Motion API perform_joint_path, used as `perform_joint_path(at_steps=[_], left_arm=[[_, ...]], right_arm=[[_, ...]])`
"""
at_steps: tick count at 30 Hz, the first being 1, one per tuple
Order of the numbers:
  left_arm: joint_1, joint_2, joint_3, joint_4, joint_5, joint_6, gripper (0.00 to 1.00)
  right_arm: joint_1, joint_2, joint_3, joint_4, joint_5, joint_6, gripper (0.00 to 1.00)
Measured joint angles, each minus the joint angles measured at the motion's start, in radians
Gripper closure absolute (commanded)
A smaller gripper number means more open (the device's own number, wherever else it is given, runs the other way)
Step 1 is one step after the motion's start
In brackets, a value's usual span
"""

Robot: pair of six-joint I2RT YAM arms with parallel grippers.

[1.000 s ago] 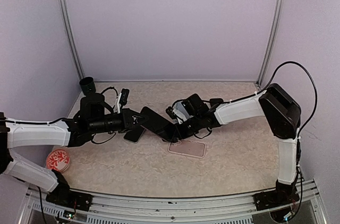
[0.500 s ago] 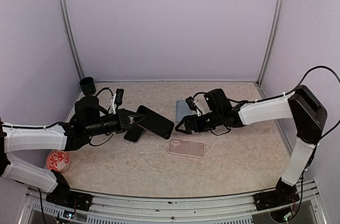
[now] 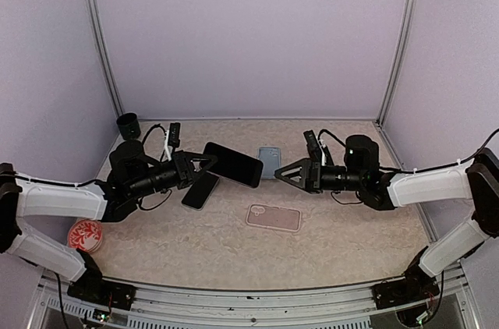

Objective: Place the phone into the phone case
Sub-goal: Pass from the left arm to the right

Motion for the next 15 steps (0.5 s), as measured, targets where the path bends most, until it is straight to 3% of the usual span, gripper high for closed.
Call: perform_joint_path(at_steps=[15], left_arm=[[-0.093,0.204,0.001,0.283,-0.003,-0.093,1.00]], right_arm=[[0.003,0.106,-0.054,0.454,-0.149,0.292,0.07]])
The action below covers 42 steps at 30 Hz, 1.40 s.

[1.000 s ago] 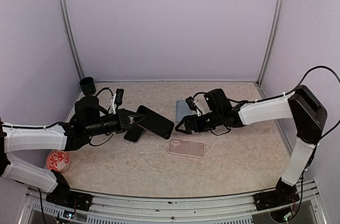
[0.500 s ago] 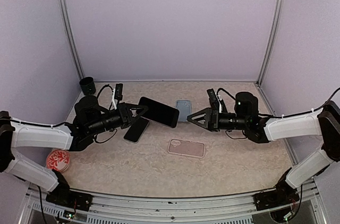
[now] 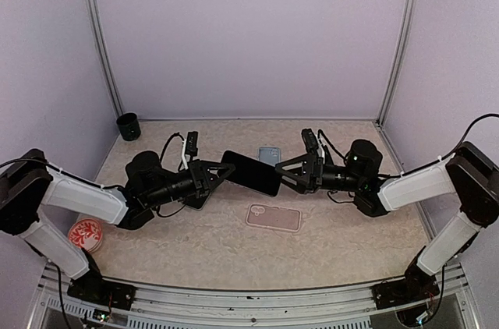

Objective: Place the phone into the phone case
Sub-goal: Pass from the left arm to the right

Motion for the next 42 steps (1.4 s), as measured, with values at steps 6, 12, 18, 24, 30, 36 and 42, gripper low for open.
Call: perform_joint_path(at_steps=[6,12,18,24,30,36,42], left_arm=[[-0.007,0.073,0.004,0.144,0.000,-0.034,1.00],[-0.017,0.129,0.044,0.198,-0.007,-0.050,1.00],[-0.051,0.175,0.072,0.217,-0.033,-0.049,1.00],[-0.071,0.214,0.093,0.230,-0.049,-0.051,1.00],[-0.073,0.242,0.093,0.268,-0.058,-0.070,1.00],[-0.085,0.243,0.093,0.271,-0.093,-0.075,1.00],[-0.099,0.243,0.093,0.269,-0.137,-0.074,1.00]], right_arm=[[0.008,0.040,0.000,0.064,-0.013,0.053,0.08],[0.010,0.047,0.003,0.094,-0.019,0.077,0.13],[0.016,0.062,0.019,0.121,-0.031,0.098,0.18],[0.016,0.071,0.031,0.151,-0.040,0.119,0.25],[0.016,0.074,0.034,0.164,-0.040,0.141,0.31],[0.016,0.082,0.034,0.193,-0.031,0.159,0.31],[0.018,0.112,0.033,0.240,-0.024,0.183,0.40]])
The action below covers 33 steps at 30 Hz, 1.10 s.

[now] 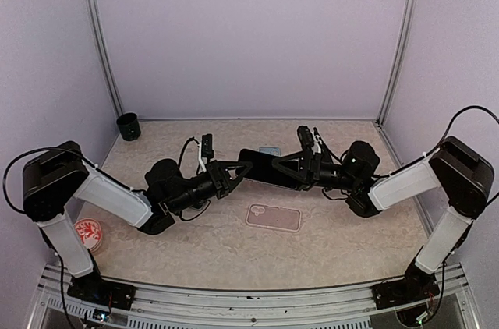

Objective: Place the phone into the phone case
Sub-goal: Pass from the left arm to the right

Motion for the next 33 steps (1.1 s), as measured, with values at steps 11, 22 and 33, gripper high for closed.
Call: perform_joint_path(at_steps=[11,22,33], left_arm=[[-0.003,0.000,0.000,0.006,-0.013,-0.003,1.00],[-0.003,0.000,0.000,0.035,0.004,-0.027,1.00],[0.016,0.001,-0.001,0.033,0.008,-0.020,0.28]], right_arm=[[0.005,0.024,-0.011,0.027,0.002,0.020,0.67],[0.005,0.026,-0.015,0.026,0.007,0.012,1.00],[0.002,0.016,-0.015,-0.027,-0.020,-0.005,1.00]])
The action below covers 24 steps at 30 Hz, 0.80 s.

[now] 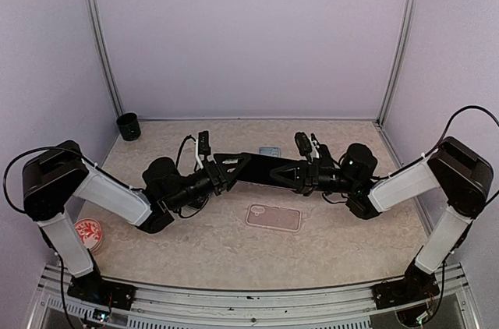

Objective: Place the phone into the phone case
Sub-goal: Pass from the left arm to the right, then install the phone on the phone case.

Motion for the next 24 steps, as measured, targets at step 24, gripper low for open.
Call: perform_joint_path(at_steps=[24], left_arm=[[0.063,-0.098,-0.091,-0.279,-0.033,0.125,0.01]], right_arm=[[-0.005,-0.266,-0.095,-0.520,0.103,-0.122,1.00]])
